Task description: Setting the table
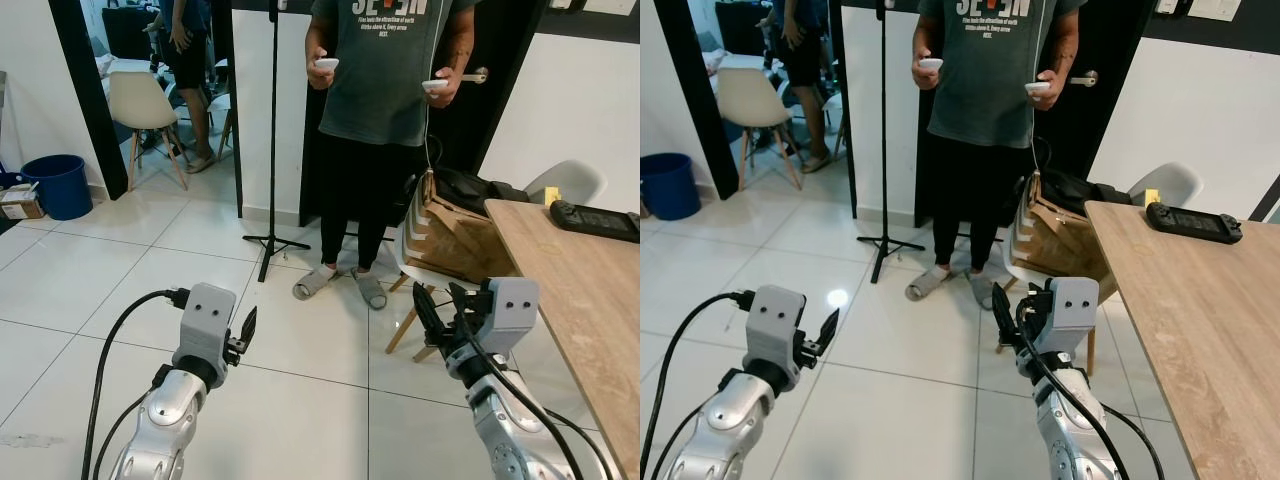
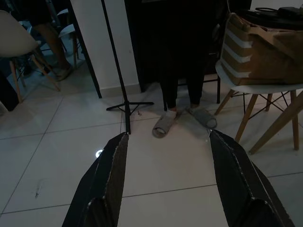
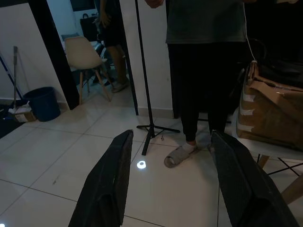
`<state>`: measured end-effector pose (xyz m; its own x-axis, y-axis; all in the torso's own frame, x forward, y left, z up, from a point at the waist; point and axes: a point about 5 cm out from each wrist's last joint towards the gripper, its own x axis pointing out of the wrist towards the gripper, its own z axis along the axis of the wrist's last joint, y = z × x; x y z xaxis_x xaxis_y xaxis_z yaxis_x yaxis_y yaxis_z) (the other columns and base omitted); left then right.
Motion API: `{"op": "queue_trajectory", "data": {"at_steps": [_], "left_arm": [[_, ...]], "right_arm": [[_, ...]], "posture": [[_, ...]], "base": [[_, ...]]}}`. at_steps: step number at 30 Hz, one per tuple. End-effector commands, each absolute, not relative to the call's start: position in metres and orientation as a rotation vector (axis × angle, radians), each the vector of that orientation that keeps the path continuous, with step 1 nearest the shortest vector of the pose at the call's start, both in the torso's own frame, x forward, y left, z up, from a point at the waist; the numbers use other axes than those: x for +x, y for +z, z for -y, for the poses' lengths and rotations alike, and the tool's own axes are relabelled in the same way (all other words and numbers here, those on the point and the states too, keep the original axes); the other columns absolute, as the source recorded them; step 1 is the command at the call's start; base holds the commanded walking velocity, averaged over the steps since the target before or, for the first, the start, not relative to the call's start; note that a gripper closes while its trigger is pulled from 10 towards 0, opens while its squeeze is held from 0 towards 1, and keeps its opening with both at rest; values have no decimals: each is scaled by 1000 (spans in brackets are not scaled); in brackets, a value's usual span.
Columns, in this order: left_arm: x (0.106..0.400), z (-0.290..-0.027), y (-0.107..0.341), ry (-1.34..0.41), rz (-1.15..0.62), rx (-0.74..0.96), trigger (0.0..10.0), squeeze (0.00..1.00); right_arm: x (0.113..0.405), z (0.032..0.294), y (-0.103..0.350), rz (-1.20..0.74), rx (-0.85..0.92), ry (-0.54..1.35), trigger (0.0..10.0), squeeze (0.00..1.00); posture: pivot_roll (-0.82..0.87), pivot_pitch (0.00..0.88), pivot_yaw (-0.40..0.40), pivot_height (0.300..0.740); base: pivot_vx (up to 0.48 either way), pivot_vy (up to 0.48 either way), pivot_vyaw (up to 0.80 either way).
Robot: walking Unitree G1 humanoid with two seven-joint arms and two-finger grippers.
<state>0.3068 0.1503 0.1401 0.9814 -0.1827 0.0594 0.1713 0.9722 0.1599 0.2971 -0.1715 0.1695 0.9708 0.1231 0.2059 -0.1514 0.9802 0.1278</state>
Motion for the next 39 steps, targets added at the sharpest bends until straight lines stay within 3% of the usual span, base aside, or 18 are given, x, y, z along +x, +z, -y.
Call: {"op": "queue_trajectory", "data": {"at_steps": [1,39], "left_arm": [[306,-151,138,-179,62,153,10000,0],[305,-150,139,-194,73,155,10000,0]], "right_arm": [[295,172,167,187,146,136,10000,0],[294,172,166,185,133,139,10000,0]], "posture": [[39,0,21,740],[38,0,23,740]], "base": [[0,0,0],[0,0,0]]}}
